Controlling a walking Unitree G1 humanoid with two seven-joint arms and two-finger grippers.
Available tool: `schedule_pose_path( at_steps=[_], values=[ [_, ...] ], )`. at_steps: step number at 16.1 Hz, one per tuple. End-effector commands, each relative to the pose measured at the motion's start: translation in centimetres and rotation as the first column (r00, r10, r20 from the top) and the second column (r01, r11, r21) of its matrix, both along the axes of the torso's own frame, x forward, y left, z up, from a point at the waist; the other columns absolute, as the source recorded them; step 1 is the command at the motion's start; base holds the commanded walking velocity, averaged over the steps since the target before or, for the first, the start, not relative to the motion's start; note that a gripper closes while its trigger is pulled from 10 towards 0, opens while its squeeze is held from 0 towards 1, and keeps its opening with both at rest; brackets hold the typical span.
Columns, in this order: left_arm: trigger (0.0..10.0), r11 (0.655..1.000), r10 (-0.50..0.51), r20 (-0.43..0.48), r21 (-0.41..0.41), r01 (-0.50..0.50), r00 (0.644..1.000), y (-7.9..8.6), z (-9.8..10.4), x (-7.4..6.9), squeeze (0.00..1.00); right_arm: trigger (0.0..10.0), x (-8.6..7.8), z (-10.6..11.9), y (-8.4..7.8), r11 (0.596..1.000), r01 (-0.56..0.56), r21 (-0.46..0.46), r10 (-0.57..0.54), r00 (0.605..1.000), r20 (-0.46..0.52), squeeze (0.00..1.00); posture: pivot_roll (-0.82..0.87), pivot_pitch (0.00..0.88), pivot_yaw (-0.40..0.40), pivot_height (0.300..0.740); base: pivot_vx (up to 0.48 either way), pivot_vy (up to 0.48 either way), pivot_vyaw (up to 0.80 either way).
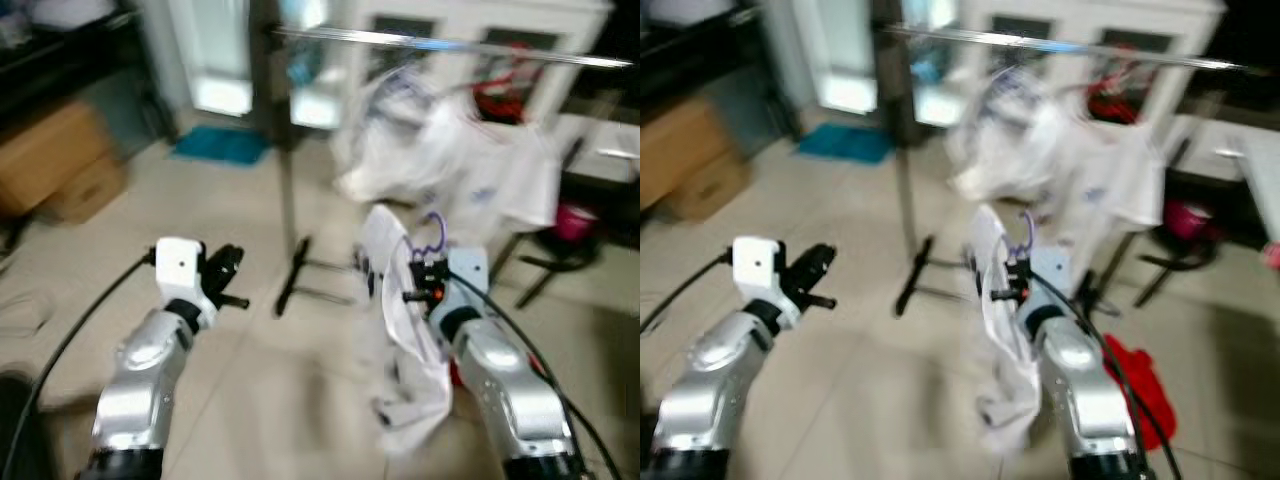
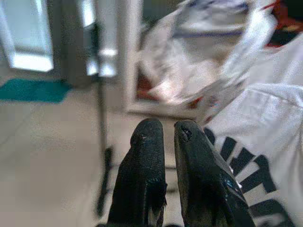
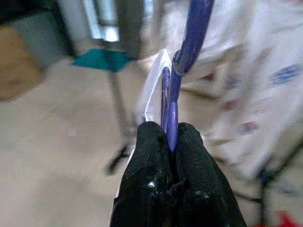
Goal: Hang hanger
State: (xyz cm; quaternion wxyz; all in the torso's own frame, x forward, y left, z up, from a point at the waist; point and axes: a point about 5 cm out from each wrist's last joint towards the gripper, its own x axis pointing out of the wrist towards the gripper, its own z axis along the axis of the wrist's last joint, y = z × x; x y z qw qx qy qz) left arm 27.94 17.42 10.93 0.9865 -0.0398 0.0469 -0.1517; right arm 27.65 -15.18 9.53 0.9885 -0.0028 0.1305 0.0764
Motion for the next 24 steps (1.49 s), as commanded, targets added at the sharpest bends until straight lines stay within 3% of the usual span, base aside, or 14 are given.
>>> schedule_pose_path(
  at_steps=[1, 4, 8, 9, 11, 12, 17, 18, 20, 24],
  values=[
    [10.0, 1.000, -0.014, 0.010, 0.007, 0.014, 1.000, -0.6, 0.2, -0.1, 0.00, 10.0, 0.6, 1.2, -0.1, 0.999, -0.008, -0.033, 0.010, 0.998, 0.064, 0.00, -0.11, 0.000, -0.009, 0.740, 0.469, 0.000, 0.00],
    [10.0, 0.999, -0.026, 0.018, 0.023, 0.025, 0.999, -0.7, 0.5, -0.8, 0.00, 10.0, 1.3, 1.2, 0.1, 1.000, -0.031, -0.007, 0.031, 0.998, 0.062, 0.00, -0.08, 0.000, -0.044, 0.740, 0.469, 0.000, 0.00],
    [10.0, 0.998, -0.043, 0.021, 0.056, 0.042, 0.999, -0.7, 0.5, -0.8, 0.00, 10.0, 1.3, 1.4, 0.5, 0.994, -0.102, -0.024, 0.104, 0.993, 0.051, 0.00, -0.11, 0.000, -0.040, 0.740, 0.472, 0.000, 0.00],
    [10.0, 0.997, -0.059, 0.021, 0.053, 0.058, 0.998, -0.8, 0.6, -0.8, 0.00, 10.0, 0.5, 1.4, 1.0, 0.979, -0.204, 0.002, 0.204, 0.979, 0.017, 0.00, -0.13, 0.000, -0.026, 0.740, 0.472, 0.000, 0.00],
    [10.0, 0.996, -0.077, 0.009, 0.056, 0.076, 0.997, -1.0, 0.3, -0.8, 0.00, 10.0, -0.9, 1.0, 1.6, 0.921, -0.372, -0.116, 0.371, 0.928, -0.035, 0.00, -0.14, 0.000, -0.013, 0.740, 0.471, 0.000, 0.40],
    [10.0, 0.995, -0.083, 0.005, 0.059, 0.082, 0.997, -1.0, 0.3, -0.8, 0.00, 10.0, -1.2, 1.1, 1.7, 0.915, -0.390, -0.100, 0.388, 0.921, -0.039, 0.00, -0.14, 0.000, -0.012, 0.740, 0.472, 0.000, 0.80],
    [10.0, 0.989, -0.119, 0.014, 0.091, 0.118, 0.993, -1.1, 0.9, -1.0, 0.00, 10.0, -0.2, 2.2, 2.3, 0.955, -0.295, -0.031, 0.295, 0.955, 0.013, 0.00, -0.09, 0.000, -0.022, 0.740, 0.472, 0.000, 0.14],
    [10.0, 0.986, -0.143, 0.011, 0.089, 0.141, 0.990, -1.3, 0.9, -1.1, 0.00, 10.0, 0.0, 2.0, 2.0, 0.969, -0.245, -0.026, 0.244, 0.970, -0.021, 0.00, -0.09, 0.000, -0.022, 0.740, 0.469, 0.000, 0.00],
    [10.0, 0.975, -0.207, -0.004, 0.088, 0.206, 0.978, -1.8, 0.6, -1.2, 0.00, 10.0, 0.1, 2.0, 1.2, 0.988, -0.150, -0.030, 0.149, 0.988, -0.051, 0.00, -0.10, 0.000, -0.011, 0.740, 0.472, 0.000, -0.80],
    [10.0, 0.970, -0.229, -0.023, 0.084, 0.230, 0.973, -2.0, 0.5, -1.4, 0.00, 10.0, -0.4, 2.5, 0.6, 0.992, -0.114, -0.051, 0.111, 0.992, -0.065, 0.00, -0.10, 0.000, -0.007, 0.740, 0.472, 0.000, -0.80]
  ],
)
